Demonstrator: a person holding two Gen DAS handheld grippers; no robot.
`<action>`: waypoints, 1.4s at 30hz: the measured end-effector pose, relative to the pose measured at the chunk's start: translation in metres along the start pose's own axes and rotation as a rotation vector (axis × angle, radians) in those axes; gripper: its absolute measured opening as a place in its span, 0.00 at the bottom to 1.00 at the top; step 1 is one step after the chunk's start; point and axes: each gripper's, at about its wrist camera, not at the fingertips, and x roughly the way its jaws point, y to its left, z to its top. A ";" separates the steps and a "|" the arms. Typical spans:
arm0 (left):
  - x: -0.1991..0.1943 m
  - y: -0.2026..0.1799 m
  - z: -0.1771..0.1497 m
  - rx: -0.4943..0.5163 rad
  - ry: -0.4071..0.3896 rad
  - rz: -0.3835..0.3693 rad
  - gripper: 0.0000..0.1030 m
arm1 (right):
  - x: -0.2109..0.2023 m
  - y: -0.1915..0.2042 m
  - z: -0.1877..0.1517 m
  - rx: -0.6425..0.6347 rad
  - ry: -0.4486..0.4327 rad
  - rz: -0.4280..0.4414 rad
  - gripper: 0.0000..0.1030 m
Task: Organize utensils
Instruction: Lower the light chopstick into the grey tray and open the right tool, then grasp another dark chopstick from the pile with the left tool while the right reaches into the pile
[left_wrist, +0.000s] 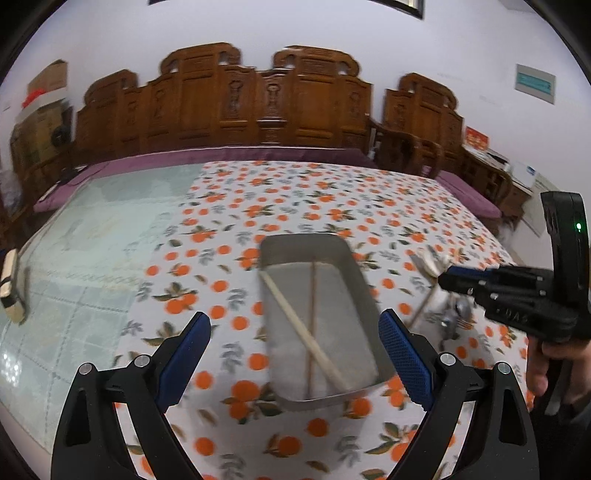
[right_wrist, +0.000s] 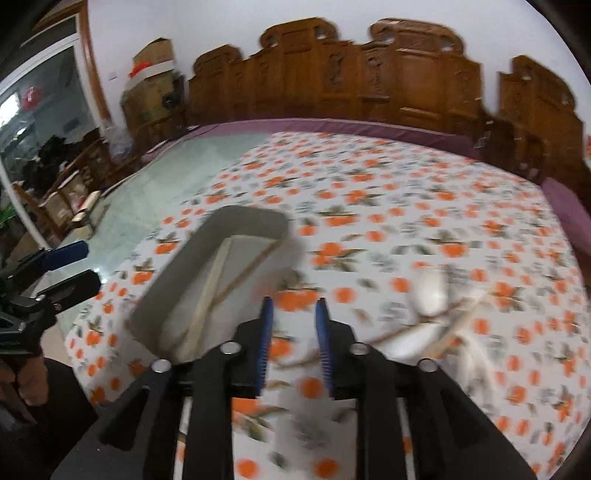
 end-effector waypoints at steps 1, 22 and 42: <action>0.001 -0.006 0.001 0.008 -0.001 -0.013 0.86 | -0.007 -0.010 -0.002 0.005 -0.011 -0.025 0.29; 0.094 -0.127 0.023 0.228 0.179 -0.198 0.53 | 0.003 -0.148 -0.030 0.153 -0.030 -0.132 0.30; 0.171 -0.161 0.007 0.259 0.327 -0.194 0.22 | 0.009 -0.147 -0.033 0.160 0.004 -0.068 0.30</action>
